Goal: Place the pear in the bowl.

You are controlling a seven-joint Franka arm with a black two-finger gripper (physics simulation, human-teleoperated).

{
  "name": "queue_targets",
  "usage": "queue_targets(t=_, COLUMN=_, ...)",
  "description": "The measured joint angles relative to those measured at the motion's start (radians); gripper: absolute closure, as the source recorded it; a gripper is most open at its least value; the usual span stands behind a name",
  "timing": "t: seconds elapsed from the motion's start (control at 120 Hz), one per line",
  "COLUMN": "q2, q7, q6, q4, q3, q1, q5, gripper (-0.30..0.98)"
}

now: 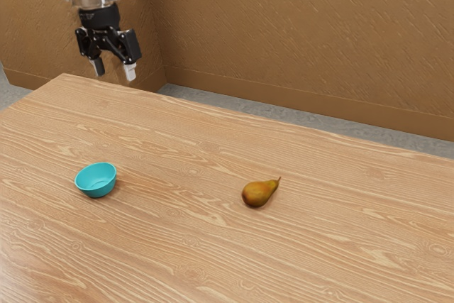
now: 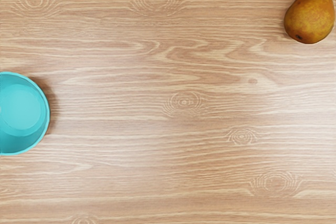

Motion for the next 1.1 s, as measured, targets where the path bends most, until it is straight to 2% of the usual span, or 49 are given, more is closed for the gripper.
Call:
queue_targets(t=0.175, q2=0.023, q7=0.004, q6=0.071, q4=-0.008, q3=0.022, q1=-0.036, q5=0.003, gripper=0.02)
queue_targets(t=0.4, q2=0.184, q7=-0.068, q6=0.19, q4=0.008, q3=0.024, q1=-0.211, q5=0.029, gripper=0.02)
queue_targets(t=0.717, q2=0.486, q7=-0.314, q6=0.291, q4=0.165, q3=0.03, q1=-0.329, q5=0.035, gripper=0.02)
queue_targets(t=0.967, q2=0.561, q7=-0.512, q6=0.406, q4=0.164, q3=0.024, q1=-0.386, q5=0.036, gripper=0.02)
queue_targets(t=1.1, q2=0.58, q7=-0.581, q6=0.483, q4=0.132, q3=0.023, q1=-0.395, q5=0.076, gripper=0.02)
